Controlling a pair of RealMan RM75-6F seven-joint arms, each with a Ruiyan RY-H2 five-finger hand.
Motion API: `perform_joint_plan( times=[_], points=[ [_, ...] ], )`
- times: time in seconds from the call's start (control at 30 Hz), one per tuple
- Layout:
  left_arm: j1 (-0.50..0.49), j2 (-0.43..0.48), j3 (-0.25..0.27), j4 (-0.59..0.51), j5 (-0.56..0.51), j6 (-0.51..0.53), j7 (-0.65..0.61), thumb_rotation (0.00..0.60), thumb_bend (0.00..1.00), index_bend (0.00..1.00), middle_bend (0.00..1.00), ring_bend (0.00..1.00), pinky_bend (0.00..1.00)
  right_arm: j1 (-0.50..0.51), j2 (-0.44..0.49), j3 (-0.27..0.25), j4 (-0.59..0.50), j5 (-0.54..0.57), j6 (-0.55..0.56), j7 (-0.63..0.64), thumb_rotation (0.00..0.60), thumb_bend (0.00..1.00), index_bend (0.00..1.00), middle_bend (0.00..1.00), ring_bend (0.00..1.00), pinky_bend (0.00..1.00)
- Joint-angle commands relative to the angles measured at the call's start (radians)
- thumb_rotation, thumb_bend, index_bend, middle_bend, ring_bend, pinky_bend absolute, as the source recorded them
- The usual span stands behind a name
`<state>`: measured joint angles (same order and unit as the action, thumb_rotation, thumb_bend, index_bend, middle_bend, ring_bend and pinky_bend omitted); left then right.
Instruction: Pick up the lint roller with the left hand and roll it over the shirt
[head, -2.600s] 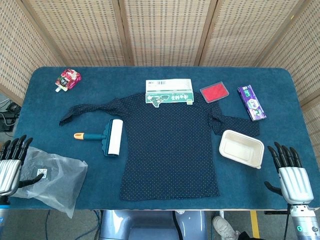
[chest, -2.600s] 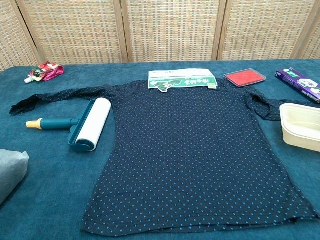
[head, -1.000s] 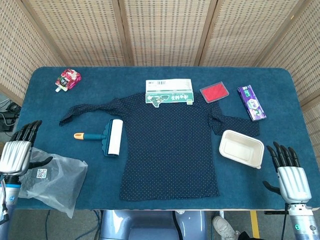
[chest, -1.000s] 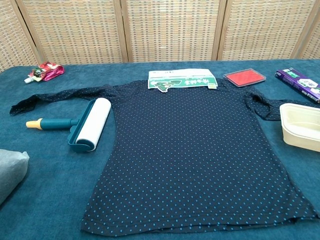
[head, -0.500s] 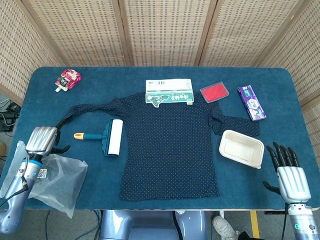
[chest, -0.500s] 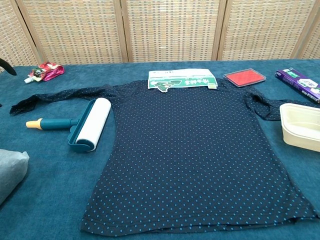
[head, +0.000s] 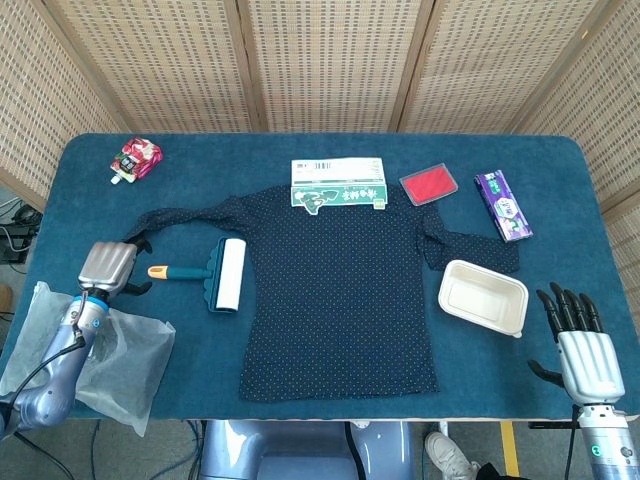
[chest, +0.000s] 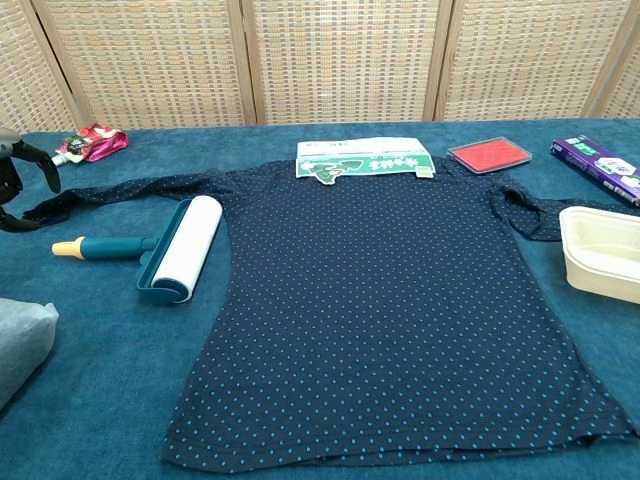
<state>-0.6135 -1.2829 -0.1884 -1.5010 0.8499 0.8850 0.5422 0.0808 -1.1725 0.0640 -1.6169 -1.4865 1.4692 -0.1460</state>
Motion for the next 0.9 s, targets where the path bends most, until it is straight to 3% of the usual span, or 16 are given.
perform_joint_plan(
  times=[0.03,0.9],
  points=[
    [-0.029,-0.032,0.015,0.037,-0.041,-0.025,0.014,0.6,0.32,0.32,0.82,0.63,0.61,0.001,-0.001,-0.001,0.001,0.001,-0.002,-0.003,0.6,0.15,0.0,0.0,0.0,0.0],
    [-0.157,-0.153,0.086,0.179,-0.125,-0.085,0.092,0.6,0.33,0.35,0.82,0.63,0.61,0.001,-0.005,0.002,0.016,0.005,0.0,0.02,0.6,0.15,0.0,0.0,0.0,0.0]
  ],
)
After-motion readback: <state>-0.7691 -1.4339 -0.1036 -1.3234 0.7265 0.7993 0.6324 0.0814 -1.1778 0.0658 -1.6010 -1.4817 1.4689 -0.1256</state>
